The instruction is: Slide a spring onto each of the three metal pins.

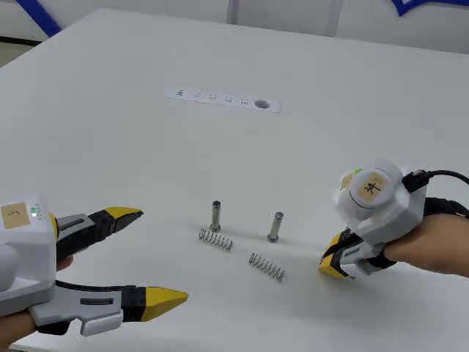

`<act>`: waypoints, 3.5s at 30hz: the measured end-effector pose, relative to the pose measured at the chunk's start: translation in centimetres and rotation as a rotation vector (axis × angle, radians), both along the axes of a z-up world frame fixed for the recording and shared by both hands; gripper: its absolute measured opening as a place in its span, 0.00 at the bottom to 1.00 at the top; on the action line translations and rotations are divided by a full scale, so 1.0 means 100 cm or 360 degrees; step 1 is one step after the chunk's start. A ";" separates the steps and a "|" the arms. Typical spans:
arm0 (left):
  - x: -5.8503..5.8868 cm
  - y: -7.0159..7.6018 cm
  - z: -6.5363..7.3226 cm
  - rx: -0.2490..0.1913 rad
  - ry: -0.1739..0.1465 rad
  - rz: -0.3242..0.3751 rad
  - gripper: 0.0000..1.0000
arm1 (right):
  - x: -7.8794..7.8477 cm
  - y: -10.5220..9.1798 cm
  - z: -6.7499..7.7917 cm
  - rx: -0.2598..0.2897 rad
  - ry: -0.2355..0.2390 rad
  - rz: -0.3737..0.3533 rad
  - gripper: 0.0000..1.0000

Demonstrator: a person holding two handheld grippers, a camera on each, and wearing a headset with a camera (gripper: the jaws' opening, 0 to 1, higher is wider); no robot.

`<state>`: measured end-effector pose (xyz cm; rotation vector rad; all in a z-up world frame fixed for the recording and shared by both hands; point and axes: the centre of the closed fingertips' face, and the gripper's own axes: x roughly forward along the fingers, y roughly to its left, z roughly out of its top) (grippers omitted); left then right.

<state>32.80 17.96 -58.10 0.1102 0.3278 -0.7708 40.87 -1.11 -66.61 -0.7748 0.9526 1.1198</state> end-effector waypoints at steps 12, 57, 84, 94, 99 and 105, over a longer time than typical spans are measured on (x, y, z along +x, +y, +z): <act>-0.001 -0.001 0.002 0.0008 -0.0004 -0.0010 0.81 | -0.002 0.000 0.000 0.0007 -0.0012 -0.0011 0.11; -0.001 -0.017 0.012 0.0013 -0.0036 -0.0114 0.80 | -0.006 0.009 0.068 0.0397 -0.0176 -0.0194 0.12; 0.014 -0.088 0.029 -0.0056 0.0017 -0.0563 0.59 | -0.042 0.081 0.145 0.0803 -0.0196 -0.0041 0.11; 0.021 -0.108 0.038 -0.0164 0.0056 -0.0636 0.49 | -0.047 0.095 0.153 0.0868 -0.0194 -0.0006 0.11; 0.025 -0.114 0.042 -0.0215 0.0067 -0.0646 0.44 | -0.048 0.100 0.154 0.0893 -0.0186 -0.0005 0.11; 0.028 -0.118 0.040 -0.0223 0.0070 -0.0655 0.37 | -0.049 0.103 0.153 0.0909 -0.0181 -0.0007 0.11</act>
